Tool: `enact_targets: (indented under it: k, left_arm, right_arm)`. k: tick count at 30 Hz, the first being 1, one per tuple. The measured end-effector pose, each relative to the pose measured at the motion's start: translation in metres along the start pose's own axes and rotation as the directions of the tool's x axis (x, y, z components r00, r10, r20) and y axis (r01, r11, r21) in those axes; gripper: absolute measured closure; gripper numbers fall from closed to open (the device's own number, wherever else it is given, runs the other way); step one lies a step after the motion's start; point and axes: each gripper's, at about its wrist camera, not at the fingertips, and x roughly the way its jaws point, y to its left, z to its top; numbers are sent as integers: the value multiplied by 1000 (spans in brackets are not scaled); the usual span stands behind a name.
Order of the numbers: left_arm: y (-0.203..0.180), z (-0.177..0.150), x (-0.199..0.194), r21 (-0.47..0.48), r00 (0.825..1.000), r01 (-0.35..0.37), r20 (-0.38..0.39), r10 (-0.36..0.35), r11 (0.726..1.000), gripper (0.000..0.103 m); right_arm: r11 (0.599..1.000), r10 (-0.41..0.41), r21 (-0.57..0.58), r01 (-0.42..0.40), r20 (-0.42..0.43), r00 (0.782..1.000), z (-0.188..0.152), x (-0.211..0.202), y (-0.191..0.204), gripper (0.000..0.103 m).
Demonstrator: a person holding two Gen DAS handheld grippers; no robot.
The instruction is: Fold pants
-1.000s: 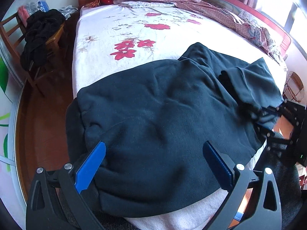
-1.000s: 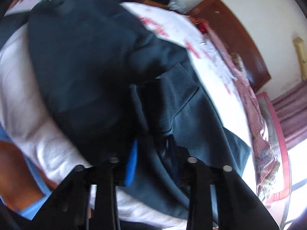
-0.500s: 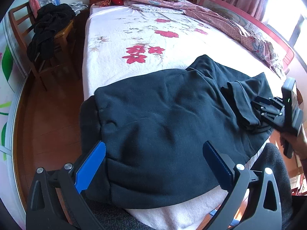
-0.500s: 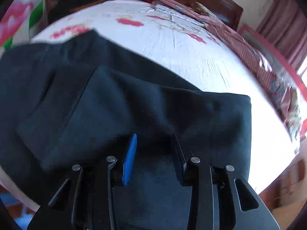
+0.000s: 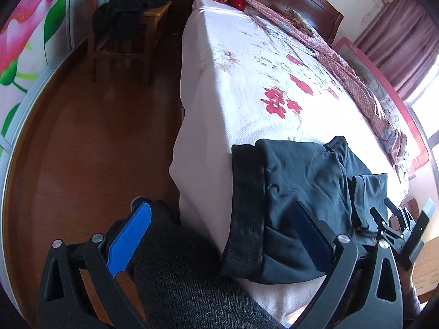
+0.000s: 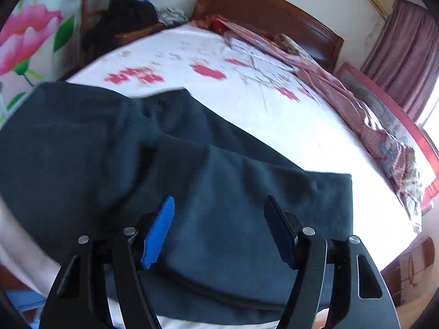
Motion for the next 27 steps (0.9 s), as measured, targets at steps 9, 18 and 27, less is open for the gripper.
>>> enact_targets:
  k: [9,18,27]
  left_arm:
    - [21,-12,12,-114,996,81,-29,-85,990,2]
    - [67,-14,-3,-187,993,114,40,-108,976,2]
    - [99,-28,3,-251,996,89,12,-89,964,2]
  right_arm:
    - [900,252,-390,-192,108,962,23,-36,187,36]
    - [755,103,-656,-23,84,991,20,4,266,36]
    - [800,197,-561,-212,-89,976,51,8,250,75]
